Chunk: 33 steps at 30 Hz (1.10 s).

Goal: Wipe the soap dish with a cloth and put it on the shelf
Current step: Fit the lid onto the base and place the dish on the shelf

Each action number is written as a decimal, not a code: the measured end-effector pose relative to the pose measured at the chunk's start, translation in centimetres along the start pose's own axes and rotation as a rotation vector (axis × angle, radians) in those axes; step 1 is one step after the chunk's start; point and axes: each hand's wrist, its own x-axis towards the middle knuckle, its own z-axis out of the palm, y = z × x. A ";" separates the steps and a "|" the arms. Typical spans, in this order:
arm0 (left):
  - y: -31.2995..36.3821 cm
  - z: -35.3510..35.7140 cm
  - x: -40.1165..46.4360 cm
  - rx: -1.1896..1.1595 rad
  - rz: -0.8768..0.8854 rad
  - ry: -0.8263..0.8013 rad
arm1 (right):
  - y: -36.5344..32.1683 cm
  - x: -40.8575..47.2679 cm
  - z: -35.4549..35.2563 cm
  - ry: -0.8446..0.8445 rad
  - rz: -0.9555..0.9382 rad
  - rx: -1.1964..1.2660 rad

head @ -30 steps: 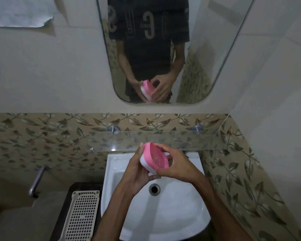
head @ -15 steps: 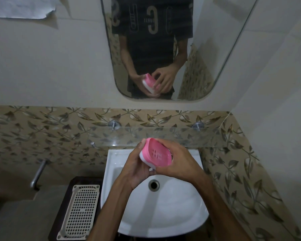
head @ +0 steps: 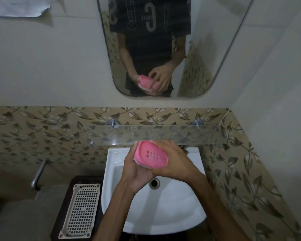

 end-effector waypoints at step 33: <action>4.2 2.3 7.0 0.611 0.447 0.391 | 6.9 5.5 -1.5 0.311 0.106 0.175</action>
